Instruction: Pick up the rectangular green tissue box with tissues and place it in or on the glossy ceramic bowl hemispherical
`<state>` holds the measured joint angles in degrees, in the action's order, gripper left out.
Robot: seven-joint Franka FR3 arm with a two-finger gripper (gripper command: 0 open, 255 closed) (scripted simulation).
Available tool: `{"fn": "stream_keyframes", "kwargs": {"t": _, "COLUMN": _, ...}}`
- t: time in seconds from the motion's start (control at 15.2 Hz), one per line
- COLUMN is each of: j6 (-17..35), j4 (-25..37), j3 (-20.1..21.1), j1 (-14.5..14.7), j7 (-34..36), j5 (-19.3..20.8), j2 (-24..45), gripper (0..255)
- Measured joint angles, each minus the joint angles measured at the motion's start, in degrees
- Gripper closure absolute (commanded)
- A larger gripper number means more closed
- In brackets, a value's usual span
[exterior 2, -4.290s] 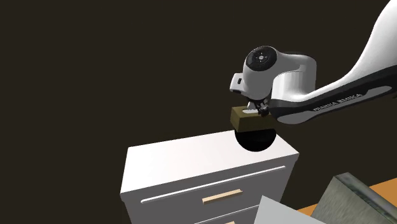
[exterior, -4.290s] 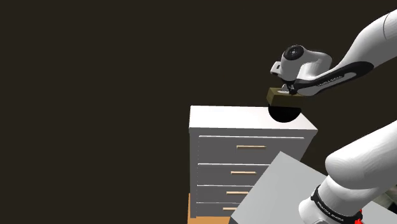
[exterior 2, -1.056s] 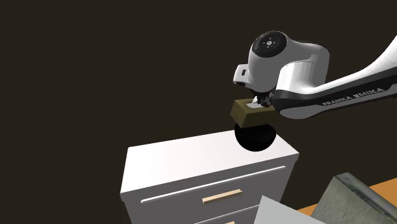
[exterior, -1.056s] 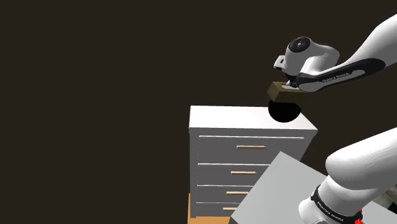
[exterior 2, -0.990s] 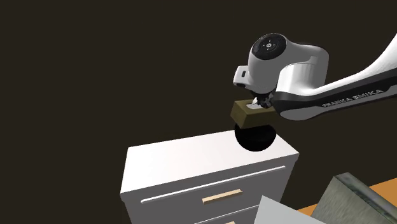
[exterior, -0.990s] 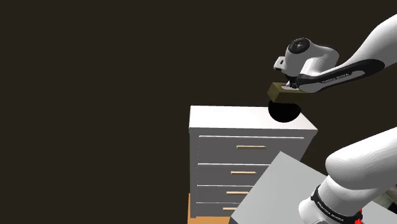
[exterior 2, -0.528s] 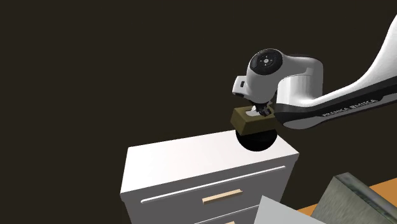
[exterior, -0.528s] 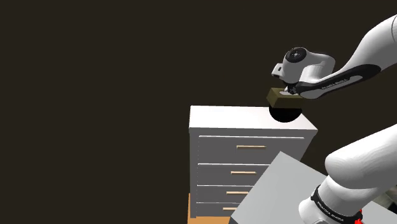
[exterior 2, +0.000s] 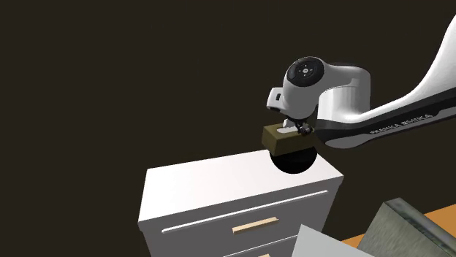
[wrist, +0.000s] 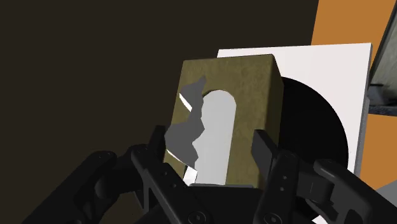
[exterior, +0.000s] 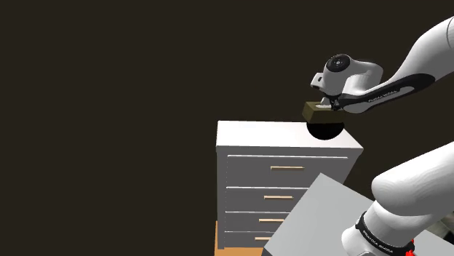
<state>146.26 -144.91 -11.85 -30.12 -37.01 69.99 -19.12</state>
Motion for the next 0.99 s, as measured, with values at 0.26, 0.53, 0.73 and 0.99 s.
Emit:
{"fn": "stream_keyframes", "kwargs": {"t": 0.26, "j6": 0.0, "j4": 0.0, "j3": 0.0, "j1": 0.0, "j7": 0.0, "j5": 0.0, "j2": 0.0, "gripper": 0}}
{"fn": "stream_keyframes", "kwargs": {"t": 0.53, "j6": -4.7, "j4": -2.1, "j3": 1.9, "j1": 2.0, "j7": -3.4, "j5": -4.7, "j2": -6.0, "gripper": 0}}
{"fn": "stream_keyframes", "kwargs": {"t": 0.73, "j6": -6.3, "j4": -2.5, "j3": 2.5, "j1": 2.6, "j7": -4.4, "j5": -6.3, "j2": -7.7, "gripper": 0}}
{"fn": "stream_keyframes", "kwargs": {"t": 0.99, "j6": -6.5, "j4": -2.6, "j3": 2.6, "j1": 2.7, "j7": -4.5, "j5": -6.5, "j2": -7.9, "gripper": 0}}
